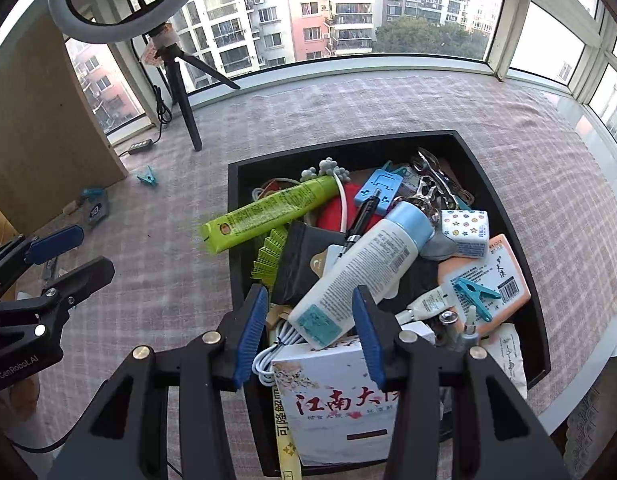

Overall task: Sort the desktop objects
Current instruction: 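Move both open tools back over the table items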

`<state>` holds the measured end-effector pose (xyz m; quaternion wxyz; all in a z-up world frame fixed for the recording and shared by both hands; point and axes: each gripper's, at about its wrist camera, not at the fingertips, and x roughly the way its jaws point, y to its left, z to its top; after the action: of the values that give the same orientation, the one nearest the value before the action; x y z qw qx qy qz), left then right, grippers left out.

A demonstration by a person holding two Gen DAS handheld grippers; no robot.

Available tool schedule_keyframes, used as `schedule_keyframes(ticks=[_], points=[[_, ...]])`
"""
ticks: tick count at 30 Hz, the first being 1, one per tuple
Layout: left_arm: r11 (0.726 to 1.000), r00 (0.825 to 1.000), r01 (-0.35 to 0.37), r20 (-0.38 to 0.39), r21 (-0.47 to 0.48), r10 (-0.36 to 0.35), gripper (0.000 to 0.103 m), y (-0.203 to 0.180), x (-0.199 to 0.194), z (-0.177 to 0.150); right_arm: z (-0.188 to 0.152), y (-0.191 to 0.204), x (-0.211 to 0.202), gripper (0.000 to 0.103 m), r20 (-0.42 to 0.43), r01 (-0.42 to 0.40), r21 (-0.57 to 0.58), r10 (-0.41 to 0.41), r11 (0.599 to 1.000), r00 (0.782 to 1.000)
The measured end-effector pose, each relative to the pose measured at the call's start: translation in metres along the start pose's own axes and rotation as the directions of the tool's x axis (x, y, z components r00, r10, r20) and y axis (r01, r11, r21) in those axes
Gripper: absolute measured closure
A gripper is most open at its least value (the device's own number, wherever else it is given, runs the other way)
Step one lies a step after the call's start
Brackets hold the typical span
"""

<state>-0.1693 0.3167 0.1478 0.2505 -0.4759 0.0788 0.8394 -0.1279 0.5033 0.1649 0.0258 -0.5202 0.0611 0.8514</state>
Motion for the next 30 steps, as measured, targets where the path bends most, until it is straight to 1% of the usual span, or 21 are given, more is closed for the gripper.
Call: schedule_keyframes(ticks=[2, 4, 7, 10, 14, 19, 21, 24, 27, 30], points=[[0.999, 1.0, -0.015, -0.002, -0.046, 0.015, 0.041, 0.02, -0.005, -0.011, 0.002, 0.021, 0.005, 0.06, 0.001, -0.018, -0.033, 0.018, 0.999, 1.0], [0.995, 0.999, -0.054, -0.001, -0.082, 0.054, 0.041, 0.04, -0.009, -0.025, 0.002, 0.043, 0.011, 0.06, -0.002, -0.051, -0.064, 0.051, 0.997, 0.999], [0.983, 0.995, -0.103, -0.027, -0.151, 0.1, 0.041, 0.074, -0.013, -0.047, 0.0, 0.076, 0.021, 0.06, -0.019, -0.102, -0.114, 0.101, 0.988, 0.995], [0.962, 0.985, -0.17, -0.032, -0.216, 0.167, 0.041, 0.103, -0.022, -0.068, -0.004, 0.109, 0.027, 0.06, -0.028, -0.135, -0.164, 0.132, 0.977, 0.991], [0.934, 0.972, -0.229, -0.013, -0.273, 0.234, 0.041, 0.131, -0.043, -0.09, -0.008, 0.147, 0.03, 0.06, -0.04, -0.175, -0.222, 0.17, 0.959, 0.985], [0.905, 0.958, -0.277, -0.018, -0.323, 0.286, 0.04, 0.158, -0.059, -0.117, -0.012, 0.185, 0.034, 0.06, -0.033, -0.182, -0.286, 0.18, 0.941, 0.983], [0.887, 0.949, -0.306, -0.029, -0.345, 0.315, 0.04, 0.17, -0.064, -0.13, -0.014, 0.196, 0.036, 0.06, -0.041, -0.198, -0.297, 0.195, 0.934, 0.98], [0.862, 0.942, -0.327, -0.061, -0.388, 0.33, 0.04, 0.193, -0.069, -0.155, -0.018, 0.211, 0.043, 0.06, -0.061, -0.223, -0.323, 0.215, 0.92, 0.975], [0.83, 0.934, -0.351, -0.105, -0.434, 0.34, 0.04, 0.221, -0.075, -0.186, -0.025, 0.225, 0.051, 0.06, -0.085, -0.234, -0.363, 0.218, 0.902, 0.972], [0.792, 0.926, -0.374, -0.141, -0.483, 0.351, 0.04, 0.246, -0.085, -0.216, -0.031, 0.238, 0.057, 0.06, -0.114, -0.256, -0.398, 0.23, 0.881, 0.967]])
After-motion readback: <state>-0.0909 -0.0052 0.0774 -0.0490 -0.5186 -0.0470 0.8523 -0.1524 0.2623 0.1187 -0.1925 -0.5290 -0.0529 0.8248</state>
